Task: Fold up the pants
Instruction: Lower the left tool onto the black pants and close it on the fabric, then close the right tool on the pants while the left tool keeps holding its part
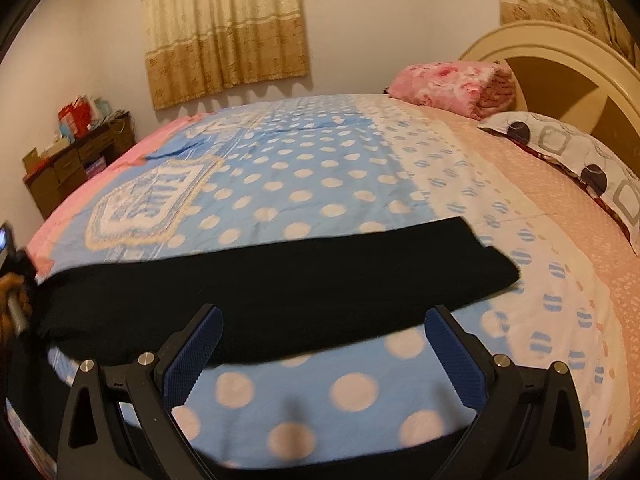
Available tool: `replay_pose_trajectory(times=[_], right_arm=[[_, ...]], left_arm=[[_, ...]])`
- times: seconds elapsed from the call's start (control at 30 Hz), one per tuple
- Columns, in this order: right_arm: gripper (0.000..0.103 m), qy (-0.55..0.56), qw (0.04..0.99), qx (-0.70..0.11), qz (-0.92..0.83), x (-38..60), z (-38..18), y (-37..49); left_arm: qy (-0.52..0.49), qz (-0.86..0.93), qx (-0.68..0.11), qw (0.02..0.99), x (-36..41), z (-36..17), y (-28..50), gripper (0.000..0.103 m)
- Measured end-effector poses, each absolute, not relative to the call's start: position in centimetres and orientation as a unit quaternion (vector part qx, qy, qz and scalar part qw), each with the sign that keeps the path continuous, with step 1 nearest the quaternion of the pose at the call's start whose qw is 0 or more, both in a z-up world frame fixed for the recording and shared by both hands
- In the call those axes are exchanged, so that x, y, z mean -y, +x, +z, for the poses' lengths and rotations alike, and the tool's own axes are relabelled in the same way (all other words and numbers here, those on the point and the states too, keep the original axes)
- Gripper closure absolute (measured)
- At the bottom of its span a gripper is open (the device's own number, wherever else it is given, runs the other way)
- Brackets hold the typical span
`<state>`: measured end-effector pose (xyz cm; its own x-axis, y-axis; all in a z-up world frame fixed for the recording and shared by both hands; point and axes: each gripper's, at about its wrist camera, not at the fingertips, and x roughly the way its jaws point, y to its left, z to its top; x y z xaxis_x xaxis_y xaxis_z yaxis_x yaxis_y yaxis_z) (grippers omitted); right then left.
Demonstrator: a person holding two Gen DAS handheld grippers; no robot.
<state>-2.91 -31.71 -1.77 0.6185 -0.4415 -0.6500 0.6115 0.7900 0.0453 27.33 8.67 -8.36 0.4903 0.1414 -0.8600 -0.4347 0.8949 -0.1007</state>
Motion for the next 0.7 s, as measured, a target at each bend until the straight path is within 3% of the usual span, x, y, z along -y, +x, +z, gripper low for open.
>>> replay_pose_trajectory(times=[0.2,0.33,0.47,0.7], right_arm=[[0.001,0.173,0.883,-0.29,-0.327,40.8,-0.8,-5.0],[0.002,0.2,0.869,-0.311,-0.328,47.3,-2.1,-4.0],[0.029,0.245,0.849,-0.334,-0.327,52.9,-4.2,-2.5],[0.03,0.206,0.827,-0.417,-0.316,55.2,-8.1,2.2]], left_arm=[[-0.176,0.134,-0.465,0.857,-9.9,-7.6,25.7,0.093],[-0.166,0.139,-0.456,0.863,-9.8,-7.4,24.6,0.093],[-0.158,0.142,-0.458,0.863,-9.4,-7.5,24.8,0.093],[-0.118,0.151,-0.469,0.862,-7.9,-8.3,26.3,0.093]])
